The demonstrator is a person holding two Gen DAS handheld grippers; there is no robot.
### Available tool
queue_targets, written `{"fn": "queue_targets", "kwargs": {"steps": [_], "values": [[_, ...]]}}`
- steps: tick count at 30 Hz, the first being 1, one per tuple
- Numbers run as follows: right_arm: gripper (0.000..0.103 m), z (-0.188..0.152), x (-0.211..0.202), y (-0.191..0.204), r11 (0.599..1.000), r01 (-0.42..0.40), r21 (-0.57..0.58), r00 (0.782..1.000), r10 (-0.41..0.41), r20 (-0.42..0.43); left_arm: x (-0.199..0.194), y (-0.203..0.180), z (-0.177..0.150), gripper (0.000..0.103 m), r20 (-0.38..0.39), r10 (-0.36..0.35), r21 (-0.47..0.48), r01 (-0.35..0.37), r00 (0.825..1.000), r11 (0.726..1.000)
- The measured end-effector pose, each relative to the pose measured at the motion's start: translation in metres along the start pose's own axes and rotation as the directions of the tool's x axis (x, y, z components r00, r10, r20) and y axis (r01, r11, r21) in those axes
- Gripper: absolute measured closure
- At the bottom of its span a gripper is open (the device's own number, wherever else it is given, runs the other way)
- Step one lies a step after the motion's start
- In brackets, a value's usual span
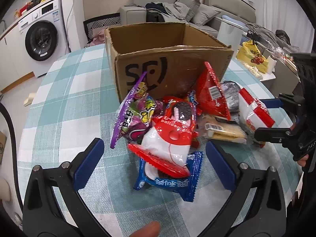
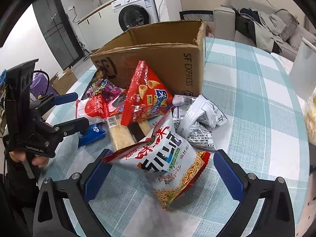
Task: Organize snacks
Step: 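Grasp the red-and-white packet with the left gripper while the right gripper grasps the white noodle bag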
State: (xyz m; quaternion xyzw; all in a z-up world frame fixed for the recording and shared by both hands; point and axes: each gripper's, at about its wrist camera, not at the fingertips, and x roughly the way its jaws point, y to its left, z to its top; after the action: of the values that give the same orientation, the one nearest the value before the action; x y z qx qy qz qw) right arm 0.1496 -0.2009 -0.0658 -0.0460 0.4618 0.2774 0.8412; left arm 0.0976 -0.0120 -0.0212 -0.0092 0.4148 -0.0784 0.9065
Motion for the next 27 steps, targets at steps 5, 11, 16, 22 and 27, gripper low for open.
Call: {"fn": "queue_targets", "kwargs": {"steps": [5, 11, 16, 22, 27], "values": [[0.000, 0.000, 0.002, -0.004, 0.999, -0.042, 0.012, 0.999, 0.042, 0.009, 0.009, 0.012, 0.000, 0.001, -0.015, -0.006, -0.038, 0.006, 1.000, 0.999], [0.001, 0.000, 0.003, -0.010, 0.996, -0.078, 0.041, 0.997, 0.077, 0.021, 0.018, 0.025, 0.001, 0.001, -0.022, -0.005, -0.069, 0.004, 1.000, 0.998], [0.009, 0.000, 0.003, -0.010, 0.994, -0.099, 0.035, 0.995, 0.098, 0.019, 0.021, 0.030, 0.002, 0.001, -0.018, -0.004, -0.083, 0.002, 1.000, 0.997], [0.011, -0.001, -0.003, -0.002, 0.992, -0.126, 0.000, 0.991, 0.126, 0.037, 0.022, 0.026, 0.001, 0.001, -0.016, -0.001, -0.074, 0.000, 1.000, 0.997], [0.011, -0.001, -0.001, 0.002, 0.993, -0.117, -0.015, 0.993, 0.118, 0.031, 0.023, 0.018, 0.001, 0.001, -0.019, 0.006, -0.067, -0.008, 1.000, 0.998]]}}
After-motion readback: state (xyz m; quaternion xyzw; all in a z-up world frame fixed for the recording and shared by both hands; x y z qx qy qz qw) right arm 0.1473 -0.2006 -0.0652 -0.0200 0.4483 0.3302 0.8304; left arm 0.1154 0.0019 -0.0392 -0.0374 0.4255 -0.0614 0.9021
